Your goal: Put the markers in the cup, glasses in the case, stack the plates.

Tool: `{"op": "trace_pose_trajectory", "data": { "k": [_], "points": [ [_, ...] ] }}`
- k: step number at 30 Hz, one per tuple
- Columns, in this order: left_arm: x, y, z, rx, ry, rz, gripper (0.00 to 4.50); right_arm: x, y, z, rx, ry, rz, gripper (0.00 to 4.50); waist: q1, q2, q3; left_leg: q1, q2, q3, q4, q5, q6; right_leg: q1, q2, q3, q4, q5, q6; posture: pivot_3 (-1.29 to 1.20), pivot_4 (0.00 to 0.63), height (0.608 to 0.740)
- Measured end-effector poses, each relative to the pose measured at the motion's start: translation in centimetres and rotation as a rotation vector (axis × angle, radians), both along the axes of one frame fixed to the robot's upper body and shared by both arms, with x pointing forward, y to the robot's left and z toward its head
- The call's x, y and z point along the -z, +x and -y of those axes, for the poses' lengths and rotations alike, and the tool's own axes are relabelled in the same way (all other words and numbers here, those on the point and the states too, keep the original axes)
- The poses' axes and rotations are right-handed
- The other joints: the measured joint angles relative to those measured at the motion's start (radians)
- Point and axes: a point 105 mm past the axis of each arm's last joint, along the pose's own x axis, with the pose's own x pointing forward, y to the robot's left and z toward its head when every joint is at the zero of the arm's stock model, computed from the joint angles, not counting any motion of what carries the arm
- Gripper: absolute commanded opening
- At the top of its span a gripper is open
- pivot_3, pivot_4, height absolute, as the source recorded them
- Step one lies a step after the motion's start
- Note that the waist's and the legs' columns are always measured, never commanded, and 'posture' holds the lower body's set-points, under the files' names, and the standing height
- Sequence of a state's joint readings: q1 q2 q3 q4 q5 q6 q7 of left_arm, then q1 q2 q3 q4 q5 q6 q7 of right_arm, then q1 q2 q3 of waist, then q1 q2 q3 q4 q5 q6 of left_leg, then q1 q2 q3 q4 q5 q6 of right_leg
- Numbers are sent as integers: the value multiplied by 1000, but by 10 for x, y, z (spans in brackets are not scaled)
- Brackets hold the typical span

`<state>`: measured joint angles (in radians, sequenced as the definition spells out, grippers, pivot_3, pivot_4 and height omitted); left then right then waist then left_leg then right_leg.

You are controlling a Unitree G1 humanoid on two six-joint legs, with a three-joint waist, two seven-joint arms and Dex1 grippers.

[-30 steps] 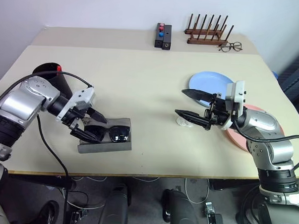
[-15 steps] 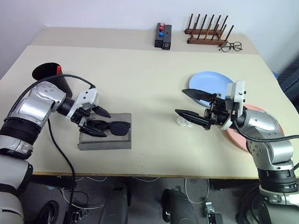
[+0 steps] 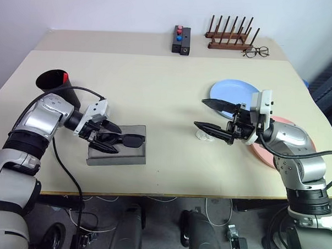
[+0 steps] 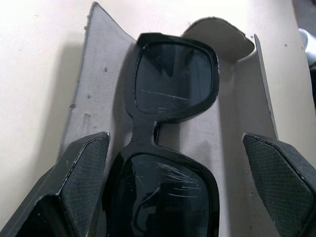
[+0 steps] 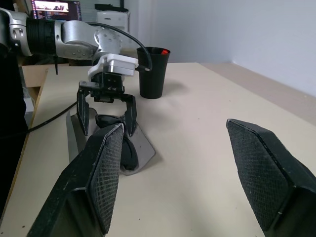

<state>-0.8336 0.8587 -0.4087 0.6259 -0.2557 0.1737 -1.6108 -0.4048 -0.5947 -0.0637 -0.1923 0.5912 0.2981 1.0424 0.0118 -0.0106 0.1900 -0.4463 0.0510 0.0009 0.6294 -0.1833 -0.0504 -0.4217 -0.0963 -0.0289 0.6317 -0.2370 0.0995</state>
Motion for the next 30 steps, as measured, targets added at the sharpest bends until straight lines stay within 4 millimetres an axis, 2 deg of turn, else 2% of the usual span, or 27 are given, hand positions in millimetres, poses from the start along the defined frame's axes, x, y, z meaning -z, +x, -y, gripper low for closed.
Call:
{"op": "trace_pose_trajectory", "data": {
  "k": [6,13,17,24,30],
  "points": [
    [-19,1,-1,-53,-77,-25,4459,0,0,0,-1,-2,0,3414,-2,0,0,0,0,0,0,0,0,0,0,0,0,0,0,0,150,740],
    [-61,-5,-3,-132,-224,-77,4459,-3,1,0,-12,-6,5,3414,-5,0,0,0,0,0,0,0,0,0,0,0,0,0,0,0,150,740],
    [-79,-12,-8,-164,-256,-90,4459,-3,3,0,-13,0,3,3414,-7,0,0,0,0,0,-1,0,0,0,0,0,0,0,0,0,150,740],
    [-97,-9,-24,-227,-275,-8,4459,-3,3,-2,-20,5,-4,3414,-4,0,0,0,0,0,0,0,0,0,0,0,0,0,0,0,150,740],
    [-92,-10,-31,-246,-255,38,4459,-3,4,-3,-34,-1,-16,3414,-6,0,0,0,0,0,-1,0,0,0,0,0,0,0,0,0,150,740]
  ]
}}
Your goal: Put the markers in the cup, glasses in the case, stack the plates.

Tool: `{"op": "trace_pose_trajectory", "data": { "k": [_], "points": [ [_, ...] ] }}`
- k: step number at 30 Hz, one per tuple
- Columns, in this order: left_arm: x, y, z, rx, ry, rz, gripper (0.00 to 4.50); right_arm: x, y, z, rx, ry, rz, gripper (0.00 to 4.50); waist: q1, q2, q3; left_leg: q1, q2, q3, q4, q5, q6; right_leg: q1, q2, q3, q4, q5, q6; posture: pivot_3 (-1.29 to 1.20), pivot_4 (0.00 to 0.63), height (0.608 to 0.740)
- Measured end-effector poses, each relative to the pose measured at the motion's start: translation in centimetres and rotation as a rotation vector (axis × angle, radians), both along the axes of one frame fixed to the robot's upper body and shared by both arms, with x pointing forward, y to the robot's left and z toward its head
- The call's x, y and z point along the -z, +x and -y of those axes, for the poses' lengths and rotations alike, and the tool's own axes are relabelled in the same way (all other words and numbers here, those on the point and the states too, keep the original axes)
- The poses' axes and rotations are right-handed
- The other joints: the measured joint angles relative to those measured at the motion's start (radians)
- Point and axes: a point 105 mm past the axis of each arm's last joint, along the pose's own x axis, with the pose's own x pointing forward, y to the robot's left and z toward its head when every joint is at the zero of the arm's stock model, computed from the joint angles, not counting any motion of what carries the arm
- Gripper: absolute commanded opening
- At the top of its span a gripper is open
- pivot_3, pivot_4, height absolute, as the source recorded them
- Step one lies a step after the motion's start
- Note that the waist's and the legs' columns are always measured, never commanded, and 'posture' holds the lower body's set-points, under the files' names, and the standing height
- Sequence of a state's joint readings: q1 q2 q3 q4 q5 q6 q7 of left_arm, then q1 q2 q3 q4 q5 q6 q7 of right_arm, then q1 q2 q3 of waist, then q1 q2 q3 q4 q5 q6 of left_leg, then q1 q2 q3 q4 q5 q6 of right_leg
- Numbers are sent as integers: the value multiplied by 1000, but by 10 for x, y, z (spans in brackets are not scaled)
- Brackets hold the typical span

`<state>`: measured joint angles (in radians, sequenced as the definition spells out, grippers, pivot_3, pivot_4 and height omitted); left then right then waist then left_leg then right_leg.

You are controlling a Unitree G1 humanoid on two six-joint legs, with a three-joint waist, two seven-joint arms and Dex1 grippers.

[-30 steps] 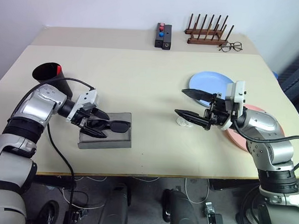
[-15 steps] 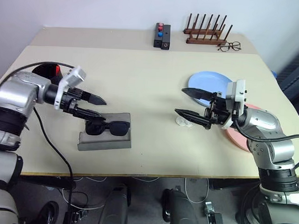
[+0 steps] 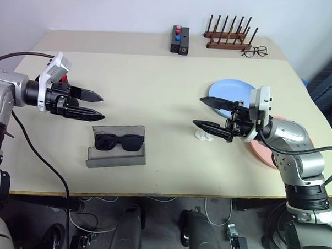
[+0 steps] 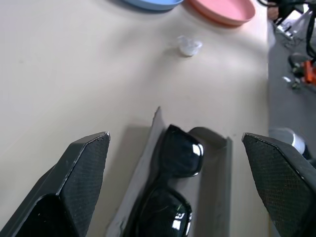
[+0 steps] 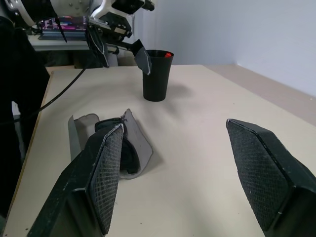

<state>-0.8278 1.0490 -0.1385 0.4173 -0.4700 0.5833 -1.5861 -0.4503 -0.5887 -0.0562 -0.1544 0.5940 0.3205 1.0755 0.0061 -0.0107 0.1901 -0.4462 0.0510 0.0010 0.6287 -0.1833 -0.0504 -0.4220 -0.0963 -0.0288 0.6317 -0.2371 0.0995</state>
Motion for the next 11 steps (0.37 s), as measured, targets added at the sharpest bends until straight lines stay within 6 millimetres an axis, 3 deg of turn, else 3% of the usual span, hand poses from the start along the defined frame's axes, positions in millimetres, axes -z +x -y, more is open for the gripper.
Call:
{"op": "trace_pose_trajectory", "data": {
  "k": [11],
  "points": [
    [14,-7,2,25,22,5,4459,1,0,2,5,-20,-21,3414,2,0,0,0,0,0,0,0,0,0,0,0,0,0,0,0,150,740]
  ]
}}
